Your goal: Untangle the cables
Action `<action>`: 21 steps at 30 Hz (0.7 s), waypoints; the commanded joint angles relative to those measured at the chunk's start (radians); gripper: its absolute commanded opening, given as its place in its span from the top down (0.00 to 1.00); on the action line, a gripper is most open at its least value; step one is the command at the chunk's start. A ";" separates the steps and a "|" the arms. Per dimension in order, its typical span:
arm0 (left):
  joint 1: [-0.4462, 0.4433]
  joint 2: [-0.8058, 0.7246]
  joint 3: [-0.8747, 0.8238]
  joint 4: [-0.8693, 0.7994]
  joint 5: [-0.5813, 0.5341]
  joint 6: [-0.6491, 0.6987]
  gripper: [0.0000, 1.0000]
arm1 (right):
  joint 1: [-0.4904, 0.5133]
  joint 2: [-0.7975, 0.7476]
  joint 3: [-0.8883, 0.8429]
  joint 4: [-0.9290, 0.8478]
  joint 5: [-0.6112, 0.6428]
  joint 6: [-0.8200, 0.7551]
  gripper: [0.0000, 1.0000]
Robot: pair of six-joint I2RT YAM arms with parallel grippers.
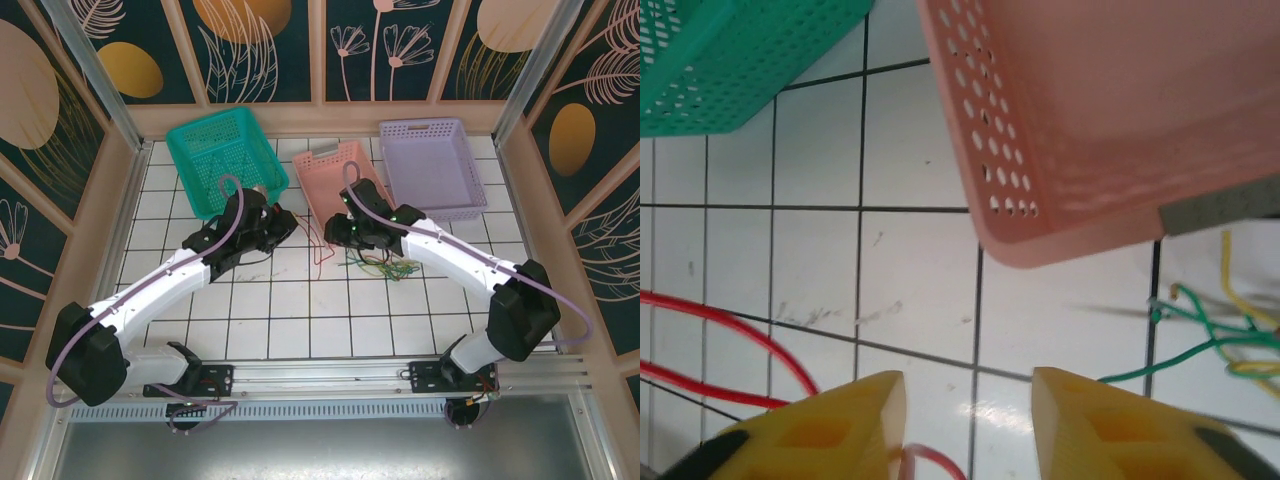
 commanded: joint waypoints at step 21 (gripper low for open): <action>0.103 -0.001 -0.065 0.715 -0.207 -0.195 1.00 | -0.226 -0.454 -0.716 0.439 -0.530 1.164 1.00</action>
